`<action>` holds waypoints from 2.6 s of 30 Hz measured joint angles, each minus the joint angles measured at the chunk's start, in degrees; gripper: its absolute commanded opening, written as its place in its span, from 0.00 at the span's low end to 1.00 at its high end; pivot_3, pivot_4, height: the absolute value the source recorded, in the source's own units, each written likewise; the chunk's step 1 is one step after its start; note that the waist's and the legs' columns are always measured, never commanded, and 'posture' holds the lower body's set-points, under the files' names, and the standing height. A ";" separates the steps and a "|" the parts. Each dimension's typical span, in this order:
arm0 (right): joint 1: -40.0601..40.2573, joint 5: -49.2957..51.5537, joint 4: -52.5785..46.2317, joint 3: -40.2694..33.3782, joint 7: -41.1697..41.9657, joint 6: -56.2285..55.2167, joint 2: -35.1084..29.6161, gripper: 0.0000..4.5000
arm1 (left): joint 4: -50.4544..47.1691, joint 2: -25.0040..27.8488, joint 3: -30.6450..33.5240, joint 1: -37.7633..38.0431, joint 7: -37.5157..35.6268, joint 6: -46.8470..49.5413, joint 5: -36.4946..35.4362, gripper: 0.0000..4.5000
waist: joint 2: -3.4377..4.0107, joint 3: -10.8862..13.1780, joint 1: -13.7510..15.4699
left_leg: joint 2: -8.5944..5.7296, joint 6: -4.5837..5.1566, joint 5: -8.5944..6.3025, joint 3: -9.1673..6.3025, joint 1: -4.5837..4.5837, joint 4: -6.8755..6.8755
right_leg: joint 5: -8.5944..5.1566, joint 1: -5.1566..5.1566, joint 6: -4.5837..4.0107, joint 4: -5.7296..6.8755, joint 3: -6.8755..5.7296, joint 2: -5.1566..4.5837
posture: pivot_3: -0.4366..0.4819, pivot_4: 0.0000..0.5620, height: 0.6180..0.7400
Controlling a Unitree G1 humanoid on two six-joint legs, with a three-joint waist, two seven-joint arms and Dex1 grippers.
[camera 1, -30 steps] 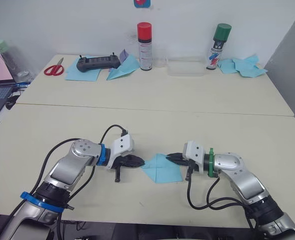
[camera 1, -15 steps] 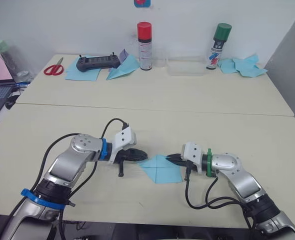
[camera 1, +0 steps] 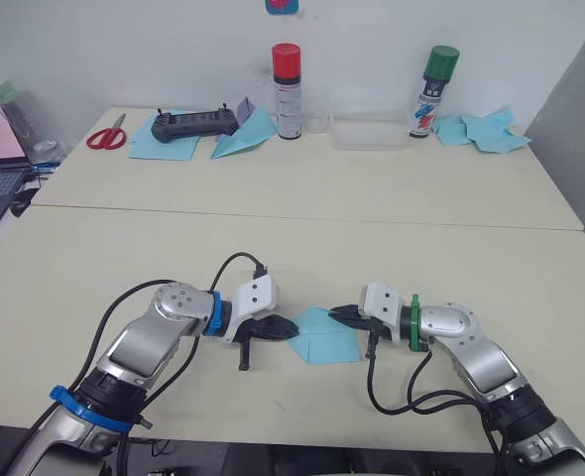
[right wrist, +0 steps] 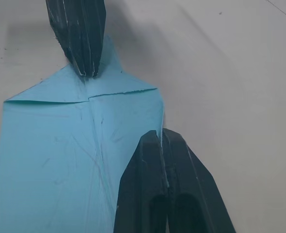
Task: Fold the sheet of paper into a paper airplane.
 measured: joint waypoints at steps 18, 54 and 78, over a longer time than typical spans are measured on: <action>-0.59 10.78 -8.23 -4.83 3.50 3.78 1.39 0.01 | 1.13 -0.65 0.74 0.44 0.27 1.48 -1.72 0.00 | 0.01 0.00 -0.03 | 0.00 0.00 0.00 -0.01 0.02 0.00 | 0.00 0.01 0.01 0.00 0.00 0.00 | 0.48 0.27 1.00; 11.06 12.95 -12.47 -9.51 4.40 14.47 -10.71 0.01 | 5.81 -1.73 -0.30 -2.29 -0.20 -0.39 -1.68 0.00 | -0.05 -0.07 0.22 | -0.05 0.00 0.01 0.00 0.14 0.16 | -0.10 0.24 -0.18 -0.06 0.07 -0.06 | 0.48 0.27 1.00; 0.02 2.38 -4.50 2.40 0.92 8.29 -1.47 0.01 | 1.17 -4.43 -1.14 -0.71 1.97 2.23 -0.90 0.00 | -0.04 -0.05 -0.02 | -0.03 0.00 0.01 -0.01 0.10 -0.13 | 0.01 0.12 0.02 -0.17 0.03 -0.03 | 0.48 0.27 1.00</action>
